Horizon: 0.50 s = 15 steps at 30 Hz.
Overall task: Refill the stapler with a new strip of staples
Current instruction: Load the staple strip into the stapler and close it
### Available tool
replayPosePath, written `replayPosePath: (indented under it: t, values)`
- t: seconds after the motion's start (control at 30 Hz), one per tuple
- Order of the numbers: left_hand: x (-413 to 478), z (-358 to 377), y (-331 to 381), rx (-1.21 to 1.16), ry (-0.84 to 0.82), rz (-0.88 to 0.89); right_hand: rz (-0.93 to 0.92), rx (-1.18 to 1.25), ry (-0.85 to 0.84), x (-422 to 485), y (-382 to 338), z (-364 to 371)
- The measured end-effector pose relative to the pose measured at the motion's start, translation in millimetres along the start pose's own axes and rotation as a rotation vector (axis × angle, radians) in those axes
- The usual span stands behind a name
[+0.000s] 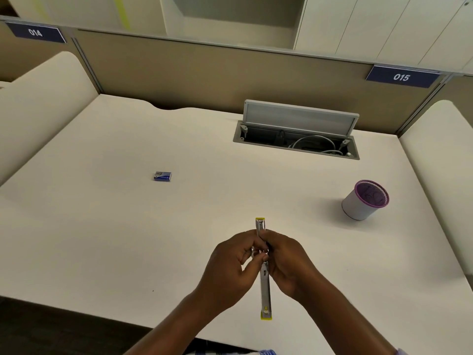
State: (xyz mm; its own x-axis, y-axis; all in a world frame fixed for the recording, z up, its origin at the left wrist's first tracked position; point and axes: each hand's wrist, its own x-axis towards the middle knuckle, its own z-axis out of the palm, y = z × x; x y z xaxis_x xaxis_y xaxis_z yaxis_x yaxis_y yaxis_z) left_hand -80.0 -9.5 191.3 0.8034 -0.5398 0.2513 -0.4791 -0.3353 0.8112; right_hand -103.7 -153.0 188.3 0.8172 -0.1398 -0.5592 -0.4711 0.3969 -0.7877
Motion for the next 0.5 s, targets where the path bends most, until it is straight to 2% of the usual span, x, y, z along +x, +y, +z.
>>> replayPosePath:
  t: [0.1,0.17,0.23,0.3,0.4,0.5]
  values:
    - [-5.8,0.1,-1.0,0.083,-0.057,0.069,0.005,-0.038,0.002,2.2,0.3,-1.5]
    - [-7.2,-1.6,-1.9,0.102,-0.076,0.053,0.011,-0.056,-0.023,1.5,2.1,-1.7]
    - [-6.8,-5.2,0.6,0.022,-0.081,-0.001,0.019,-0.044,-0.051,0.7,3.3,-0.3]
    - [-3.7,-10.3,4.0,-0.183,-0.071,-0.166,0.030,0.003,-0.077,1.2,4.1,0.9]
    - [5.0,-19.1,0.6,-0.420,-0.032,-0.513,0.053,0.088,-0.108,2.9,5.5,1.3]
    - [12.2,-27.4,-2.0,-0.558,-0.014,-0.629,0.061,0.124,-0.135,3.7,6.0,0.2]
